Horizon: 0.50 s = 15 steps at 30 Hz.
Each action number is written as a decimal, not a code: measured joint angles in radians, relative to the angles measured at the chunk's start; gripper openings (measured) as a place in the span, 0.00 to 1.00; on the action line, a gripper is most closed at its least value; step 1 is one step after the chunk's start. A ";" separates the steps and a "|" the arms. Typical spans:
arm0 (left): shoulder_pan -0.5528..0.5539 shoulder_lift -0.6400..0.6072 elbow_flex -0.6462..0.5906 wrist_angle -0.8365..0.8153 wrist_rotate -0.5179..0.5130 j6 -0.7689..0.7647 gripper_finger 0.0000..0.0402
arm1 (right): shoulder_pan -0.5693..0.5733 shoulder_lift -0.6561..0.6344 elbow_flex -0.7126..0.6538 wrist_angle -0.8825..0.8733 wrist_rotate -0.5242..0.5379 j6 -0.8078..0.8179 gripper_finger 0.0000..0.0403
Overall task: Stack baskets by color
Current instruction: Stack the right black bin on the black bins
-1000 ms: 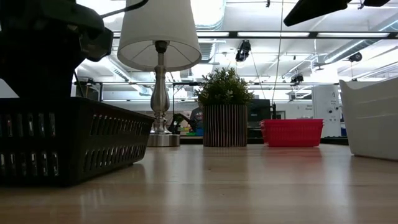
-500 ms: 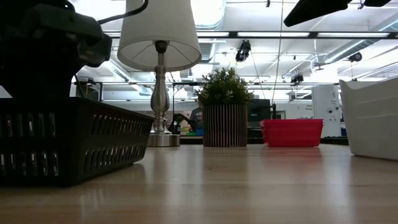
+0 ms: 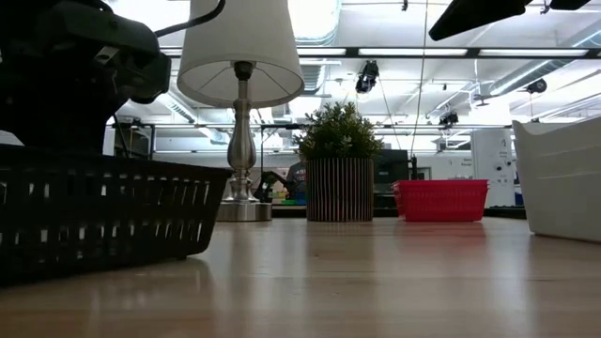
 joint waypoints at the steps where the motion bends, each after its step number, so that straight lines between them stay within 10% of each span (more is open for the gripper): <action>1: 0.000 0.000 0.000 0.001 0.000 0.000 0.01 | 0.000 0.000 0.000 -0.002 0.000 0.000 0.02; 15: -0.008 -0.028 0.018 0.002 -0.012 0.006 0.00 | 0.000 0.000 0.000 -0.006 -0.030 0.003 0.02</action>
